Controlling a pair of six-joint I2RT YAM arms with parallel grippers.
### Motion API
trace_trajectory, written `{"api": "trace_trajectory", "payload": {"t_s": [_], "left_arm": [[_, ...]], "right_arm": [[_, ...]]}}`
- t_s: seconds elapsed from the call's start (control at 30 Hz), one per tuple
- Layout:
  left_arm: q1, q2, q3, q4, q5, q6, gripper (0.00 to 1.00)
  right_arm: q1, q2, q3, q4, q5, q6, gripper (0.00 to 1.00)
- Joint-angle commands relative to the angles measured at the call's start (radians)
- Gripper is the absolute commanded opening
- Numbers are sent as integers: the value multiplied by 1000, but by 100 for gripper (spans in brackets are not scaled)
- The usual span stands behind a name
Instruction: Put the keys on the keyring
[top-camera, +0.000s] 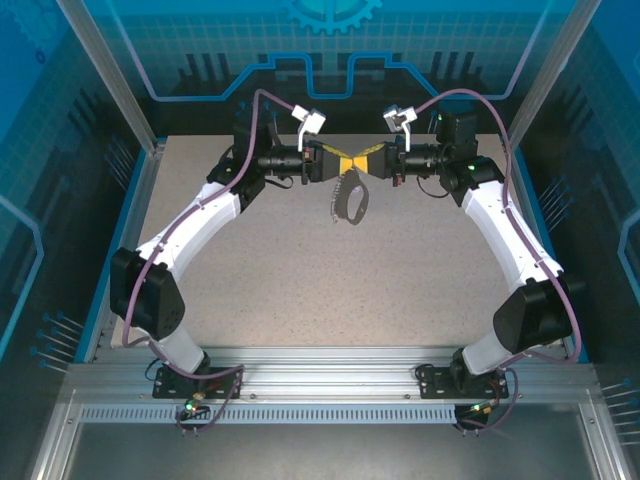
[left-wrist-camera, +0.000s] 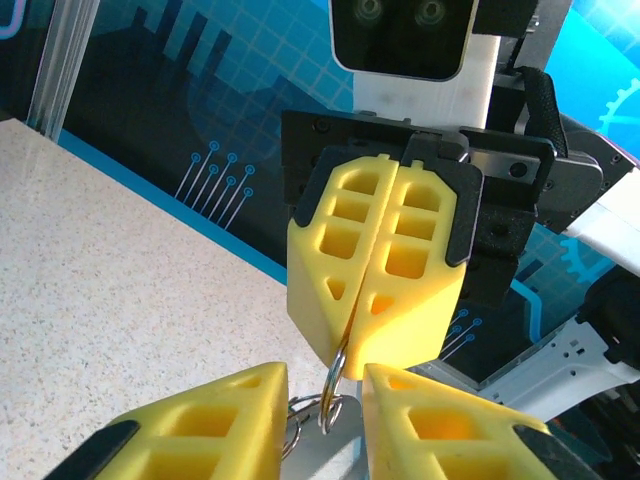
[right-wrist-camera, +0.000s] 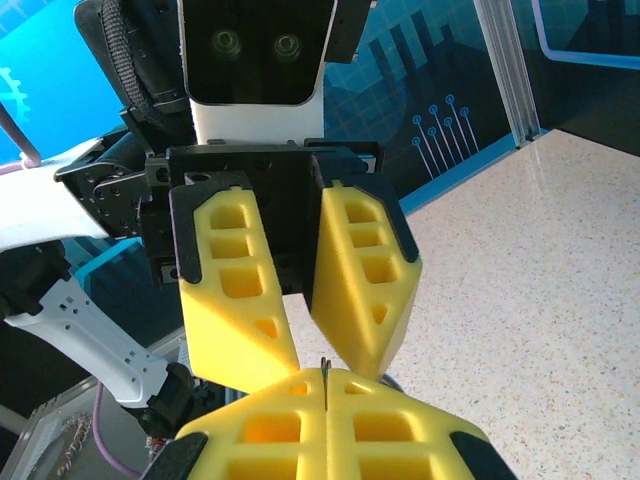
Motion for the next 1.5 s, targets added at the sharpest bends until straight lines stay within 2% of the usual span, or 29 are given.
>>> {"api": "trace_trajectory", "payload": {"t_s": [0.0, 0.23, 0.37, 0.43, 0.57, 0.6, 0.8, 0.9, 1.0, 1.2, 1.47], "left_arm": [[-11, 8, 33, 28, 38, -3, 24], [-21, 4, 30, 35, 43, -6, 12], [-24, 3, 20, 74, 34, -27, 0], [-24, 3, 15, 91, 27, -37, 0], [-24, -7, -22, 173, 0, -81, 0], [-24, -10, -31, 192, -7, -92, 0], [-24, -29, -97, 322, -49, -175, 0], [-24, -38, -132, 392, -71, -223, 0], [-23, -41, -151, 441, -84, -258, 0], [-25, -41, -161, 483, -84, -295, 0], [-34, -53, -168, 491, -80, -306, 0]], "right_arm": [[12, 10, 24, 21, -18, 3, 0], [13, 9, 17, 40, -12, 17, 0], [15, 9, 13, 50, -19, 25, 0], [15, 2, 11, 50, -13, 28, 0], [-18, -58, -76, 168, 45, 120, 25], [-28, -77, -107, 209, 63, 151, 29], [-79, -190, -321, 386, 222, 280, 35], [-53, -245, -430, 426, 330, 298, 37], [15, -305, -511, 419, 431, 264, 38], [164, -350, -535, 362, 568, 183, 43], [185, -407, -540, 339, 766, 137, 46]]}}
